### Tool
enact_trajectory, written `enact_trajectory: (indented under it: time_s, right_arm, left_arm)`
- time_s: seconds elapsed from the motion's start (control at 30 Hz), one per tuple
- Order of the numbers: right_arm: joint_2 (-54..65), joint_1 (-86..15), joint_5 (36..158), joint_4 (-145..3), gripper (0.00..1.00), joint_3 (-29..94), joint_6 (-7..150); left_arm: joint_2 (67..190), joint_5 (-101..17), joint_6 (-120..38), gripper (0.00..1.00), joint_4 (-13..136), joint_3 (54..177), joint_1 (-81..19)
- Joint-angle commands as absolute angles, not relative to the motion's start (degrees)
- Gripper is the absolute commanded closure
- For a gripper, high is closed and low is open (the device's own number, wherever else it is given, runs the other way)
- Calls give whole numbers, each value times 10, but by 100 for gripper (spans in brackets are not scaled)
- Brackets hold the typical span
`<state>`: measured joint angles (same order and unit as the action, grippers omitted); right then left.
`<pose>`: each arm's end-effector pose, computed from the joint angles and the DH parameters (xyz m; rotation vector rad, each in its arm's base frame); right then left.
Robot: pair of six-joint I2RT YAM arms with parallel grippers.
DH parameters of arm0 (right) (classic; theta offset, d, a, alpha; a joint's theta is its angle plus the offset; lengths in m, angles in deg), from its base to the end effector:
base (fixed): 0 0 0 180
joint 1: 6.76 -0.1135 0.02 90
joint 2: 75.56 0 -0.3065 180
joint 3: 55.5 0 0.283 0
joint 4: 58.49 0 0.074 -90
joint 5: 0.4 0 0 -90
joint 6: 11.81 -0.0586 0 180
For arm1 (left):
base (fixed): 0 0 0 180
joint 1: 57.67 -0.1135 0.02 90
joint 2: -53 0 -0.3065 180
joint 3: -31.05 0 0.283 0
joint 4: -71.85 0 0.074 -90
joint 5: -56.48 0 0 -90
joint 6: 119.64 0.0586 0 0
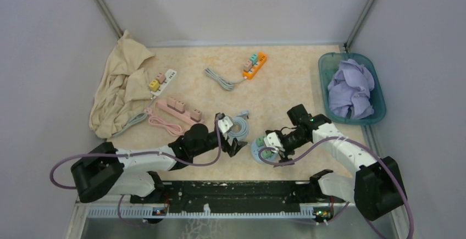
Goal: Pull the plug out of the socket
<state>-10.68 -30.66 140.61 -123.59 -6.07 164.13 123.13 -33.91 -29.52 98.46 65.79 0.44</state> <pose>0.1469 0.1149 0.2063 -2.0233 1.3050 0.8812 0.1463 -0.2359 0.2176 0.8723 1.5555 -0.7465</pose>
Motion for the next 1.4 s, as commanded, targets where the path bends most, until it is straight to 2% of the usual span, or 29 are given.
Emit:
enact_trajectory:
  time_s: [0.0,0.17,0.57,0.8,1.13,1.37]
  right_arm:
    - [-105,-314,1430,-1209,18,-37,1649]
    - [-96,-324,1419,-1179,27,-36,1636]
    - [-81,-340,1393,-1148,39,-48,1638]
    - [-80,-343,1389,-1145,44,-52,1639]
    - [-76,-349,1381,-1138,48,-60,1641]
    - [-74,-353,1369,-1132,51,-66,1643]
  left_arm:
    - [1283,-415,-265,9,979,673,10]
    - [1351,-481,-193,28,981,703,15]
    - [1426,-548,-133,29,996,731,17]
    - [1455,-553,-179,29,1052,739,18]
    - [1495,-558,-237,43,1100,739,20]
    - [1488,-551,-232,47,1084,741,27]
